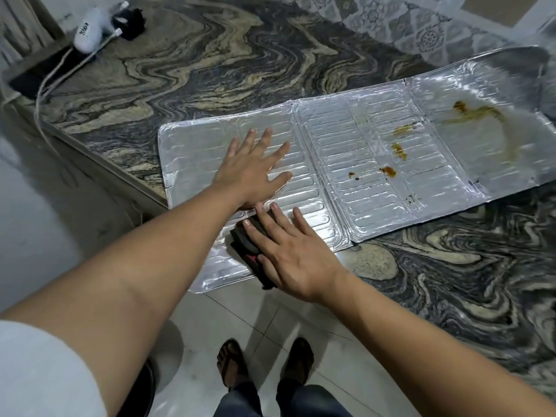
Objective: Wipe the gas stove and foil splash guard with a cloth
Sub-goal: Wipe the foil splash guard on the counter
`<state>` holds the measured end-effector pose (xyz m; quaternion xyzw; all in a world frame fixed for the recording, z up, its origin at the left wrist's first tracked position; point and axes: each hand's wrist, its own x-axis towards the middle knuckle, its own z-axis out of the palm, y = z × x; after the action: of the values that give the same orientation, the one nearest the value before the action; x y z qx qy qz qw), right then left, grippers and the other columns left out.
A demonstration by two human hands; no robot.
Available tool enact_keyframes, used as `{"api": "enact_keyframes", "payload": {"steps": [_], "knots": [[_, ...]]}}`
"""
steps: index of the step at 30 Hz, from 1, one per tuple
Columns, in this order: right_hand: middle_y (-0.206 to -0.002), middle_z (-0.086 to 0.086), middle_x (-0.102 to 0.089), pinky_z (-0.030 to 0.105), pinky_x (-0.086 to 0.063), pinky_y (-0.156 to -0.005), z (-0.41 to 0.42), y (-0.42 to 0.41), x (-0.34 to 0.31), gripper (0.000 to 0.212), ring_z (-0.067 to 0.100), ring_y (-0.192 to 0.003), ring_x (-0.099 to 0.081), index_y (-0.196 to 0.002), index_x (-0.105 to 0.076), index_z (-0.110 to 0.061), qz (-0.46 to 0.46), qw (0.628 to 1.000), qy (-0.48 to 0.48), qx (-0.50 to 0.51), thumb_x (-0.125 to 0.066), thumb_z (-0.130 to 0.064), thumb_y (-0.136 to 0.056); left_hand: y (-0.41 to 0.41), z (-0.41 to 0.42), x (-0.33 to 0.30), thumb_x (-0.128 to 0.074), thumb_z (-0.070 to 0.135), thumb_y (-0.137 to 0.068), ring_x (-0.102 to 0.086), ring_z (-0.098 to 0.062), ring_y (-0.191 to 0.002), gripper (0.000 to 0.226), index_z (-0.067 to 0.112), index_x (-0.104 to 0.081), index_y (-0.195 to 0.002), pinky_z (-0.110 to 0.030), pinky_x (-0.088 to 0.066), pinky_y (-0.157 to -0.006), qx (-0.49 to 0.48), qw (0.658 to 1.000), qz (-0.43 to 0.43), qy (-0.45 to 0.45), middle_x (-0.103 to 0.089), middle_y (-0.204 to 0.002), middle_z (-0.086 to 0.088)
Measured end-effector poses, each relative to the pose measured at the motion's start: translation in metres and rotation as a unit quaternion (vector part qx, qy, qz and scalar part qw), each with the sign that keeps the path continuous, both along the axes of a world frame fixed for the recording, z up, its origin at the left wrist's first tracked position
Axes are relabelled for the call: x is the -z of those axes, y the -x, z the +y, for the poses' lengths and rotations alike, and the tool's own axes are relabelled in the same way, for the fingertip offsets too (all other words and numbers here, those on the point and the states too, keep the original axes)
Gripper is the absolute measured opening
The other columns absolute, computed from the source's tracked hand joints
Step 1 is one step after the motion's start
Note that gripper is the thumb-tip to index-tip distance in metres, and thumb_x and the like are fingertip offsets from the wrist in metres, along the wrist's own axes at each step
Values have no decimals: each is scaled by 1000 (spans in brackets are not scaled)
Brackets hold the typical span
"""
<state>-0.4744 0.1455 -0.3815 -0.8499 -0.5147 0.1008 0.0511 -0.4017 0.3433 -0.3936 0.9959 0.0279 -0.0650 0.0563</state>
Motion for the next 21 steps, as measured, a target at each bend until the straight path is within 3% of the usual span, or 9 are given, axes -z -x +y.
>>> {"api": "enact_keyframes", "payload": {"steps": [9, 17, 21], "knots": [[-165, 0, 7, 61, 7, -116, -1, -22, -9, 62, 35, -150, 6, -157, -4, -26, 37, 998, 30, 49, -23, -40, -99, -2, -2, 2, -18, 74, -93, 14, -25, -153, 70, 48, 0, -155, -49, 6, -123, -10, 1000, 0, 1, 12, -168, 3], [-163, 4, 16, 62, 14, -114, 8, -25, -12, 66, 36, -148, 18, -156, 2, -26, 61, 985, 36, 158, -13, -41, -94, -5, 0, 4, -15, 69, -95, 12, -27, -154, 65, 48, 1, -155, -52, 4, -123, -2, 1000, -1, 8, 10, -168, 1], [-163, 3, 17, 65, 12, -113, 9, -29, -8, 61, 35, -147, 20, -156, 2, -24, 76, 975, 29, 207, -23, -34, -102, -2, 0, 5, -13, 66, -97, 13, -27, -154, 63, 48, 0, -155, -51, 4, -123, 0, 1000, -9, 11, 10, -168, 1]]}}
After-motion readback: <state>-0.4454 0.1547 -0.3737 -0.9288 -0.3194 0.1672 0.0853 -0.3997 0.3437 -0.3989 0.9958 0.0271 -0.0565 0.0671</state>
